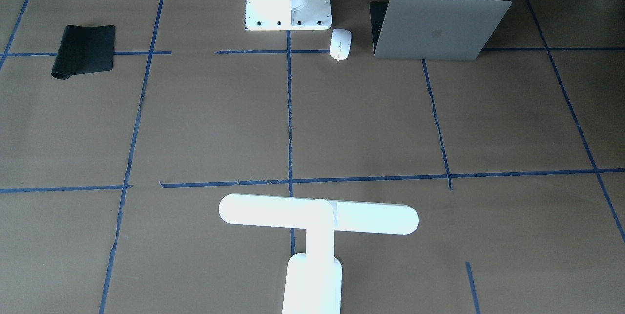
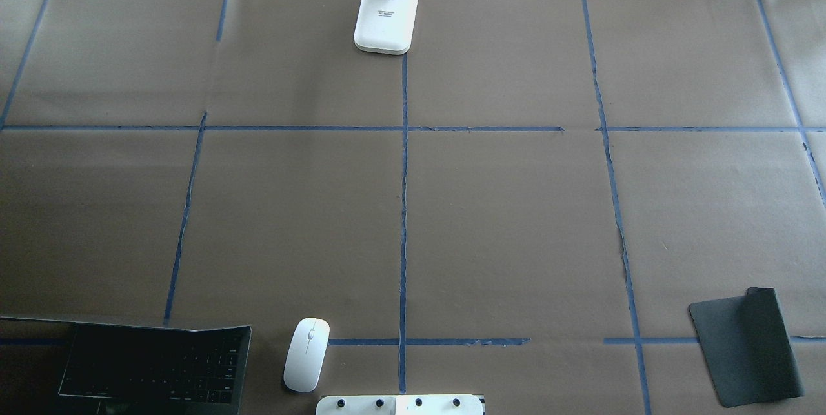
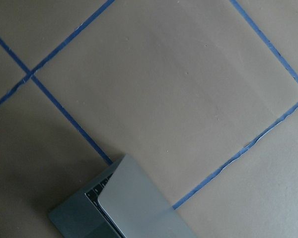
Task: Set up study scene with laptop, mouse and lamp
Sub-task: 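Lower the left gripper and grasp the silver laptop's edge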
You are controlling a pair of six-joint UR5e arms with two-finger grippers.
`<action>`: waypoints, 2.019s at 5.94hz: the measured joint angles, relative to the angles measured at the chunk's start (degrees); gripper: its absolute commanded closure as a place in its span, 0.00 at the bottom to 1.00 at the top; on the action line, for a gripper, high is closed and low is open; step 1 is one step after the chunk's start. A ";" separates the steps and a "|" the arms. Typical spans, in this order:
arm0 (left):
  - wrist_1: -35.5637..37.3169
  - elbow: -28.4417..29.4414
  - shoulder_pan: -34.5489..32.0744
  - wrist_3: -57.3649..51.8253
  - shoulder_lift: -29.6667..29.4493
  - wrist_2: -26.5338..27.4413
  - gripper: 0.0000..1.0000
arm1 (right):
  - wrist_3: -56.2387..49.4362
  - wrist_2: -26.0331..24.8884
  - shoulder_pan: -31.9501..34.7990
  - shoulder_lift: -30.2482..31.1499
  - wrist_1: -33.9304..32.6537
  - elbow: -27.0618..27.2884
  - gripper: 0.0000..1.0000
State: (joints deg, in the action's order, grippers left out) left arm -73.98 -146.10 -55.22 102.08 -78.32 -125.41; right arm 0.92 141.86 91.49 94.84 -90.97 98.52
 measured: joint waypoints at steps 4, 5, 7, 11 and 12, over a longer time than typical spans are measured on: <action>-2.85 -0.22 17.12 28.52 -3.13 11.76 0.00 | 0.05 -0.09 0.00 -0.55 0.00 0.06 0.00; -2.72 -0.23 19.29 31.70 -3.09 13.30 0.00 | 0.11 -0.09 0.03 -0.60 0.03 0.13 0.00; -2.15 -0.22 24.87 38.97 -2.69 18.25 0.00 | 0.07 -0.09 0.14 -0.66 0.08 0.23 0.00; -0.72 -0.17 32.42 48.46 -2.62 22.26 0.03 | 0.11 -0.09 0.64 -0.71 0.09 0.53 0.00; -0.49 -0.15 34.57 50.04 -2.77 23.44 0.21 | 0.09 -0.09 0.71 -0.71 0.09 0.53 0.00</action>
State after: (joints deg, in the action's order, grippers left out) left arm -74.48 -146.26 -20.65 152.12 -81.09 -101.97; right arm 1.01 141.77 92.21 94.13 -90.88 99.05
